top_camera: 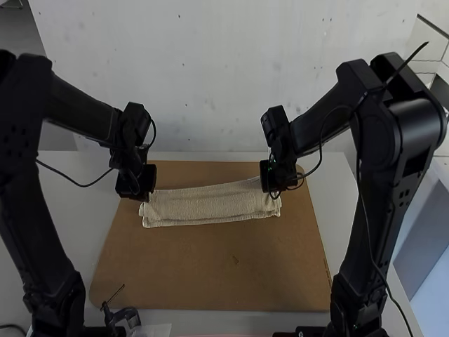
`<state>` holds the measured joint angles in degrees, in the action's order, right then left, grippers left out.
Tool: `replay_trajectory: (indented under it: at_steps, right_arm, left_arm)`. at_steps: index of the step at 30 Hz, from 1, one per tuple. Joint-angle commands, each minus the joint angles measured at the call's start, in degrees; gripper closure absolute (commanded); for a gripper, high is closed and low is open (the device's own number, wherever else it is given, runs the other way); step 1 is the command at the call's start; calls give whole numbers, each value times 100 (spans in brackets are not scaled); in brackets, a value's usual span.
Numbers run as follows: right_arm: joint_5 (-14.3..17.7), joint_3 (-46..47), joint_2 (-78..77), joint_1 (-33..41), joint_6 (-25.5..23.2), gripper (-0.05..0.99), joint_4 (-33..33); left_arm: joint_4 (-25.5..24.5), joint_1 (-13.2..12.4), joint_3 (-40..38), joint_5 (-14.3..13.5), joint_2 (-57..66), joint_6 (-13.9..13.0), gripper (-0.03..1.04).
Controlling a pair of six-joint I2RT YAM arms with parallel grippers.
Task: Fold the towel.
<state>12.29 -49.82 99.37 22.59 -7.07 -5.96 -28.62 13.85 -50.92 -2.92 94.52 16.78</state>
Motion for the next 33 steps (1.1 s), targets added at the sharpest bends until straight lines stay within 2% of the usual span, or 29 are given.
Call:
replay_trajectory:
  at_steps: [1,9,12,22,23,24,25,26,27,28,33]
  right_arm:
    - [177,-212,170,-88,-40,92,16]
    - [203,-458,513,-150,-58,92,16]
    - [203,-493,574,-176,-58,92,24]
    - [203,-537,750,-193,-93,92,59]
    - [203,-528,750,-202,-119,89,68]
    - [186,-520,750,-211,-137,71,121]
    - [150,-493,724,-220,-145,51,156]
    - [98,-476,680,-229,-154,37,174]
    - [1,-467,627,-246,-216,29,174]
    - [-87,-449,574,-264,-251,26,165]
    - [-298,-370,258,-343,-374,26,165]
  left_arm:
    - [6,-75,-243,-25,172,-104,99]
    - [85,-57,-516,-33,620,-95,99]
    - [278,-66,-551,-33,682,-113,99]
    - [278,-145,-692,-42,1007,-122,99]
    - [269,-163,-727,-42,1033,-122,97]
    - [243,-198,-771,-25,1051,-104,82]
    - [199,-242,-797,37,1042,-104,60]
    - [190,-286,-806,63,1042,-95,38]
    - [182,-312,-815,98,1016,-87,20]
    - [155,-348,-815,116,954,-78,14]
    - [155,-585,-806,186,444,-60,13]
